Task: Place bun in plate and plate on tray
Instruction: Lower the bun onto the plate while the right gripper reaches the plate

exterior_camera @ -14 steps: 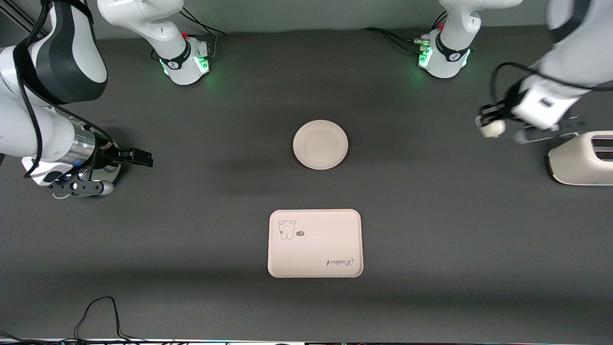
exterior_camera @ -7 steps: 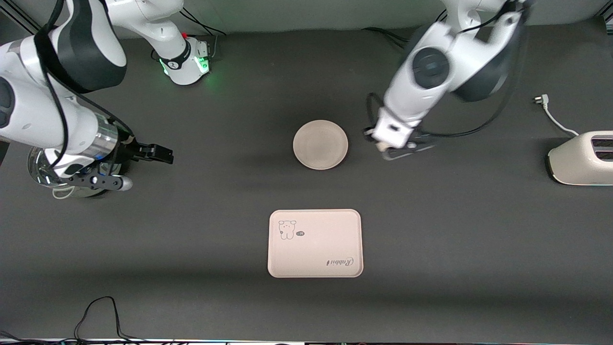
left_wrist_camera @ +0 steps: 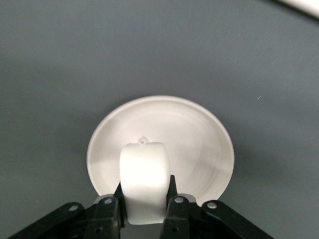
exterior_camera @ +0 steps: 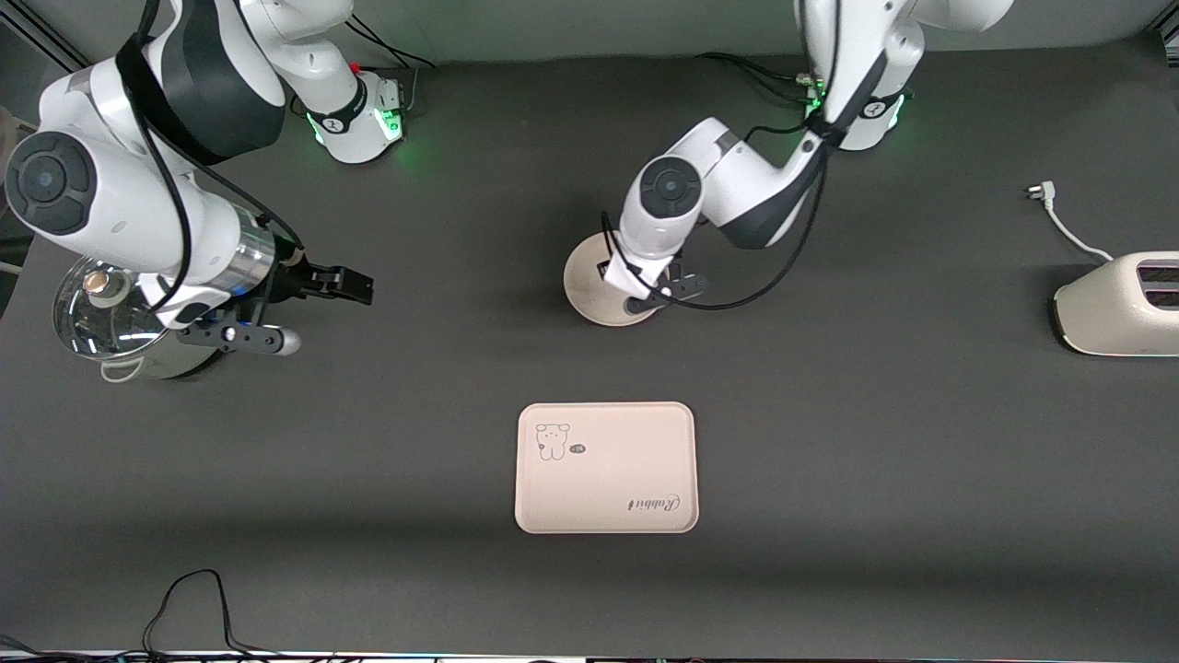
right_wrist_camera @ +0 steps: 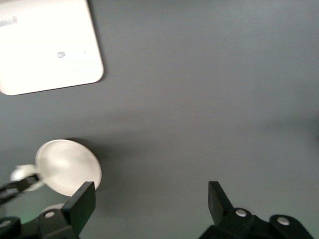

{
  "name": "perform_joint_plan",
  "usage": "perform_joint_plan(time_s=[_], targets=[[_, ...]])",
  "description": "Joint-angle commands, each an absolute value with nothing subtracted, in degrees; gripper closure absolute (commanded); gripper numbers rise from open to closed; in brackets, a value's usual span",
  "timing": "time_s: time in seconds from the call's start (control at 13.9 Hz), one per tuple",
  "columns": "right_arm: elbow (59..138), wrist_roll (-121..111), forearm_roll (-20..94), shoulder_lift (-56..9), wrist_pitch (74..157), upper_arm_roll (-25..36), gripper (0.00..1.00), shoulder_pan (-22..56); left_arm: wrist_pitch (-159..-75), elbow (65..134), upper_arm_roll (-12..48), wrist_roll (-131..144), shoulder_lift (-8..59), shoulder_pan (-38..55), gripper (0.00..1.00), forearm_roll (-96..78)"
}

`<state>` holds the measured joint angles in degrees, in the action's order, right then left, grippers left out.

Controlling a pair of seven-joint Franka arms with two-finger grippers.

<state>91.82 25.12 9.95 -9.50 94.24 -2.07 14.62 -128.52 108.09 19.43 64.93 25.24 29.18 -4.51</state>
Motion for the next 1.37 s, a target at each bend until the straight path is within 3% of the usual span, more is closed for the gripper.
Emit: perform_joint_plan(time_s=[0.0, 0.14, 0.29, 0.43, 0.5, 0.58, 1.01, 1.3], targets=[[91.4, 31.3, 12.0, -11.5, 97.4, -4.0, 0.0, 16.1, -131.5, 108.7, 18.7, 70.0, 27.9, 32.9, 0.67, -2.4], [92.8, 34.1, 12.0, -12.7, 101.2, -4.7, 0.0, 18.1, -134.0, 109.9, 18.7, 70.3, 29.3, 33.8, 0.66, -2.2], [92.9, 34.1, 14.4, -13.9, 102.5, -4.7, 0.0, 17.6, -135.8, 110.2, 18.7, 70.7, 30.5, 34.4, 0.54, -2.2], [92.9, 34.8, 15.6, -14.8, 102.7, -4.6, 0.0, 18.2, -136.3, 110.2, 18.6, 71.7, 31.1, 34.6, 0.33, -2.1], [93.1, 36.3, 15.4, -15.0, 104.0, -4.7, 0.0, 18.3, -136.2, 110.2, 18.6, 71.7, 31.1, 34.5, 0.08, -2.1], [94.1, 36.4, 15.4, -15.6, 105.8, -4.7, 0.0, 18.9, -136.1, 110.2, 18.6, 71.8, 31.0, 34.5, 0.0, -2.1], [95.9, 40.3, 15.6, -20.8, 114.7, -4.7, 0.0, 22.8, -124.6, 107.9, 17.6, 69.5, 22.3, 27.2, 0.0, -2.1], [96.2, 43.9, 15.4, -24.1, 117.3, -4.6, 0.0, 26.3, -108.1, 97.1, 17.7, 55.7, 17.9, 12.3, 0.0, -2.3]])
